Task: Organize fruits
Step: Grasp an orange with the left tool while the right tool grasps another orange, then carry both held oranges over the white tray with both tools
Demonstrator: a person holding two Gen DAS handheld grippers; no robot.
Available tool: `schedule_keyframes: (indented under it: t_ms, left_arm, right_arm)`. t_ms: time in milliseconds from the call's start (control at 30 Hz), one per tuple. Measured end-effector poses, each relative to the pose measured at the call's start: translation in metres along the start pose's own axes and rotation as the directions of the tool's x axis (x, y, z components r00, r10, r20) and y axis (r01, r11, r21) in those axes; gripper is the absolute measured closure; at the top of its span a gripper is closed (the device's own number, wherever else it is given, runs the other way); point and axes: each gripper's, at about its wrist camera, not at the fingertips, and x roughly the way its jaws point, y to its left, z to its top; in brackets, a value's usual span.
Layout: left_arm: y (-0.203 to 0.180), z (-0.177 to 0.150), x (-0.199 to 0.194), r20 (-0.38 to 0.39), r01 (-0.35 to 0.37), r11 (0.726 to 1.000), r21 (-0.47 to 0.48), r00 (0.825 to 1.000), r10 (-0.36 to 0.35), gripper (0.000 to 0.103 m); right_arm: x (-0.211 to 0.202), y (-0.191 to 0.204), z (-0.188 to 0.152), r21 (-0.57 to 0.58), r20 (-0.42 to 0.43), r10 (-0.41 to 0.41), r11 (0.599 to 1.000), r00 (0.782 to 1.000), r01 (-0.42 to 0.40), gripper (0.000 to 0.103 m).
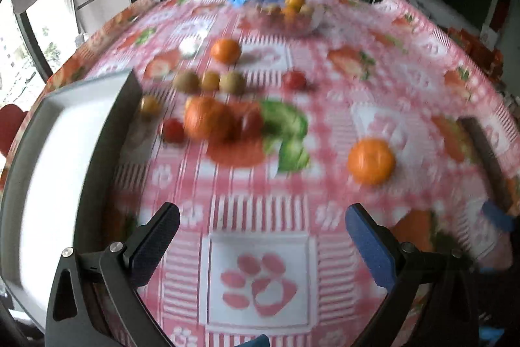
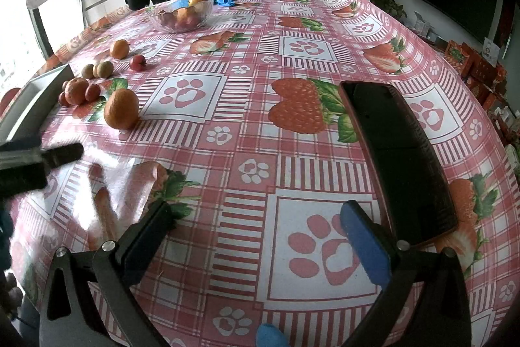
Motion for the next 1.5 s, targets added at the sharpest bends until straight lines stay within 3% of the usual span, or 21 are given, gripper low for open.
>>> schedule_keyframes:
  t_ms: [67, 300, 467, 567, 733, 833, 933, 1000, 1067, 1133, 1167, 1367, 1400, 1433, 1500]
  left_arm:
    - [-0.001, -0.006, 0.010, -0.040, -0.002, 1.000, -0.010, 0.999, 0.002, 0.000]
    - [0.002, -0.020, 0.004, 0.055, -0.004, 1.000, -0.028, 0.998, 0.005, 0.000]
    - [0.003, -0.016, 0.005, 0.006, 0.007, 1.000, -0.003, 1.000, -0.007, 0.000]
    - [0.009, -0.007, 0.004, -0.057, -0.002, 1.000, 0.026, 0.998, 0.003, 0.000]
    - [0.038, 0.007, -0.029, 0.049, -0.039, 0.999, -0.006, 0.998, 0.039, 0.000]
    - [0.052, 0.019, -0.040, 0.071, -0.046, 0.999, -0.023, 0.996, 0.047, 0.000]
    - [0.062, 0.027, -0.043, 0.081, -0.069, 0.997, -0.026, 0.994, 0.071, 0.000]
    - [0.065, 0.029, -0.040, 0.079, -0.074, 0.997, -0.021, 0.994, 0.076, 0.000]
    - [0.065, 0.030, -0.039, 0.079, -0.077, 0.997, -0.008, 0.994, 0.078, 0.000]
    - [0.060, 0.032, -0.036, 0.079, -0.086, 0.996, 0.009, 0.993, 0.085, 0.000]
    - [0.059, 0.033, -0.034, 0.078, -0.086, 0.996, 0.014, 0.993, 0.085, 0.000]
    - [0.048, 0.045, -0.022, 0.080, -0.076, 0.997, 0.028, 0.994, 0.073, 0.001]
    - [0.046, 0.048, -0.019, 0.080, -0.075, 0.997, 0.031, 0.994, 0.072, 0.003]
    - [0.044, 0.049, -0.016, 0.077, -0.075, 0.997, 0.035, 0.994, 0.072, 0.013]
    - [0.041, 0.054, -0.004, 0.047, -0.076, 0.996, 0.049, 0.996, 0.074, 0.017]
  right_arm:
    - [0.000, 0.000, 0.000, 0.000, -0.001, 0.000, 1.000, 1.000, 0.000, 0.000]
    - [0.006, -0.002, 0.002, -0.007, -0.034, 0.006, 1.000, 0.999, -0.007, 0.000]
    - [0.009, 0.000, 0.013, -0.002, -0.132, 0.029, 1.000, 0.991, -0.030, 0.000]
    - [0.007, 0.012, 0.024, -0.008, -0.129, 0.119, 0.993, 0.984, -0.121, 0.000]
    - [0.010, 0.053, 0.052, -0.100, -0.096, 0.170, 0.979, 0.981, -0.180, 0.000]
    - [0.020, 0.079, 0.067, -0.154, -0.095, 0.191, 0.967, 0.977, -0.204, 0.000]
    - [0.035, 0.098, 0.076, -0.179, -0.116, 0.192, 0.961, 0.975, -0.210, 0.006]
    - [0.043, 0.104, 0.078, -0.183, -0.134, 0.197, 0.958, 0.971, -0.219, 0.020]
    - [0.049, 0.108, 0.080, -0.187, -0.143, 0.193, 0.958, 0.971, -0.218, 0.027]
    - [0.050, 0.110, 0.082, -0.198, -0.131, 0.188, 0.957, 0.973, -0.211, 0.042]
    - [0.049, 0.109, 0.083, -0.195, -0.129, 0.196, 0.956, 0.972, -0.219, 0.061]
    - [0.047, 0.091, 0.085, -0.117, -0.131, 0.265, 0.953, 0.955, -0.280, 0.064]
    - [0.046, 0.087, 0.084, -0.107, -0.134, 0.274, 0.951, 0.952, -0.289, 0.064]
    - [0.045, 0.085, 0.084, -0.103, -0.135, 0.279, 0.951, 0.951, -0.293, 0.064]
    - [0.043, 0.081, 0.082, -0.094, -0.137, 0.286, 0.949, 0.948, -0.300, 0.064]
